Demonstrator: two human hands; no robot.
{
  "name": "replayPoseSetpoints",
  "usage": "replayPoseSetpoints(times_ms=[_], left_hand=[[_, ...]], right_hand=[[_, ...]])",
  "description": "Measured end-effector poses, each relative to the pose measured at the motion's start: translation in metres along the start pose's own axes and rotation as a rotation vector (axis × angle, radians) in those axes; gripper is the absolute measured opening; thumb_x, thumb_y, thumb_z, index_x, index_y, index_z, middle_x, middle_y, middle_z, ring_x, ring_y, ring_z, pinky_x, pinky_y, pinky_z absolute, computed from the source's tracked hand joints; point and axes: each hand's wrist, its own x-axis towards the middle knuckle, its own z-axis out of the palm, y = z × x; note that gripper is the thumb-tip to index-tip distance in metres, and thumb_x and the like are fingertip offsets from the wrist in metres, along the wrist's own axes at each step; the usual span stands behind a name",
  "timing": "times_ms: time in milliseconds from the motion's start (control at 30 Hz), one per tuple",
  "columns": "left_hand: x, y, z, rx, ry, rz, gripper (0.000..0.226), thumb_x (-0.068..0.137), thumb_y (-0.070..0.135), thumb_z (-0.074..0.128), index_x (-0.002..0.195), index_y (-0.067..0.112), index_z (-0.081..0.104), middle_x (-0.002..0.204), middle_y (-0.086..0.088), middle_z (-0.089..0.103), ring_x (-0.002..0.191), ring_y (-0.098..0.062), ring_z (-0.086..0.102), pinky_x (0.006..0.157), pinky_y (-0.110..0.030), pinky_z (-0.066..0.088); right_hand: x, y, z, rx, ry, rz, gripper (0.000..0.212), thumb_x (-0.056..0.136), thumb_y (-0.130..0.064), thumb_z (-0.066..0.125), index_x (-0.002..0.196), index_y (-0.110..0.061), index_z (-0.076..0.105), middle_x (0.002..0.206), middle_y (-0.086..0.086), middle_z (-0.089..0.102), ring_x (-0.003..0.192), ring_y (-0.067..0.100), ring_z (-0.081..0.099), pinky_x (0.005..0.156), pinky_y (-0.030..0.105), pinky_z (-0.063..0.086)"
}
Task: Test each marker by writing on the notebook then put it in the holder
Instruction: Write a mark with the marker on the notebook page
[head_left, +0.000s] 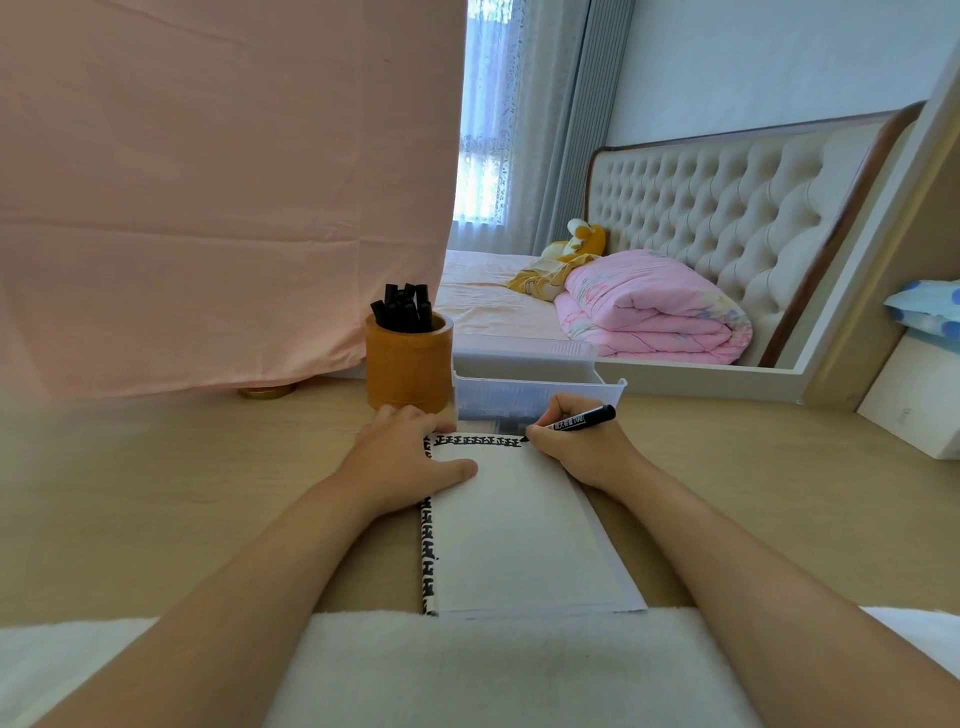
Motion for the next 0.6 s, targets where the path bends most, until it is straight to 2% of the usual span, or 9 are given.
replayPoseSetpoints(times_ms=[167, 433, 600], left_hand=[[-0.0012, 0.0011, -0.0005, 0.01, -0.003, 0.004, 0.057, 0.081, 0.066, 0.061, 0.132, 0.042, 0.052, 0.134, 0.009, 0.049, 0.127, -0.014, 0.032, 0.102, -0.037, 0.034], [-0.001, 0.0002, 0.0003, 0.01, -0.004, 0.004, 0.057, 0.081, 0.066, 0.06, 0.132, 0.043, 0.052, 0.134, 0.009, 0.049, 0.127, -0.014, 0.032, 0.103, -0.037, 0.034], [-0.0001, -0.0002, 0.0004, 0.016, 0.001, 0.007, 0.057, 0.081, 0.066, 0.06, 0.133, 0.042, 0.052, 0.133, 0.01, 0.049, 0.127, -0.014, 0.032, 0.102, -0.036, 0.033]], right_hand=[[0.0005, 0.003, -0.0005, -0.003, 0.015, -0.022, 0.018, 0.079, -0.012, 0.072, 0.068, -0.006, 0.058, 0.065, 0.001, 0.061, 0.059, 0.009, 0.051, 0.058, 0.028, 0.043], [-0.0009, 0.0, -0.0024, 0.001, -0.025, -0.028, 0.024, 0.08, -0.007, 0.071, 0.063, -0.013, 0.055, 0.061, -0.004, 0.059, 0.055, 0.006, 0.049, 0.053, 0.021, 0.042], [-0.0008, 0.0001, -0.0024, 0.011, -0.014, -0.017, 0.019, 0.08, -0.01, 0.07, 0.071, 0.0, 0.057, 0.066, 0.003, 0.059, 0.061, 0.011, 0.05, 0.058, 0.028, 0.042]])
